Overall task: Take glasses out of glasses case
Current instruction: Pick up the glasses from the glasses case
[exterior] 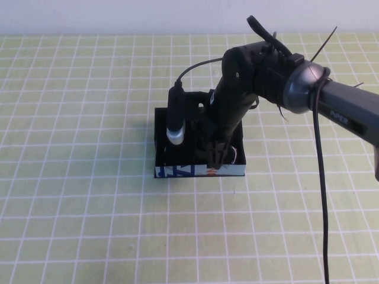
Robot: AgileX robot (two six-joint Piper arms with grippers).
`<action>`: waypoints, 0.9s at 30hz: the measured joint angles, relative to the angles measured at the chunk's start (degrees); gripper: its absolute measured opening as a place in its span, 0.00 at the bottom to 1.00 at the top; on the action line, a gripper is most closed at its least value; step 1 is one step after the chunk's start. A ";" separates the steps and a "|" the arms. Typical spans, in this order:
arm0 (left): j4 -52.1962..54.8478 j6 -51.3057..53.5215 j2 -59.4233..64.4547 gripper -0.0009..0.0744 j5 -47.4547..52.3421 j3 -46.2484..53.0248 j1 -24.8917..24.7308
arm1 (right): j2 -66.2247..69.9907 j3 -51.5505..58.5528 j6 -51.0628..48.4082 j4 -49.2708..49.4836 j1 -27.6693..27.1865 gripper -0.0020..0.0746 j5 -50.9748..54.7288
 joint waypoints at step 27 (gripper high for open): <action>0.00 0.00 0.00 0.01 0.00 0.00 0.00 | 0.85 -0.14 -0.21 -0.22 0.00 0.40 -0.34</action>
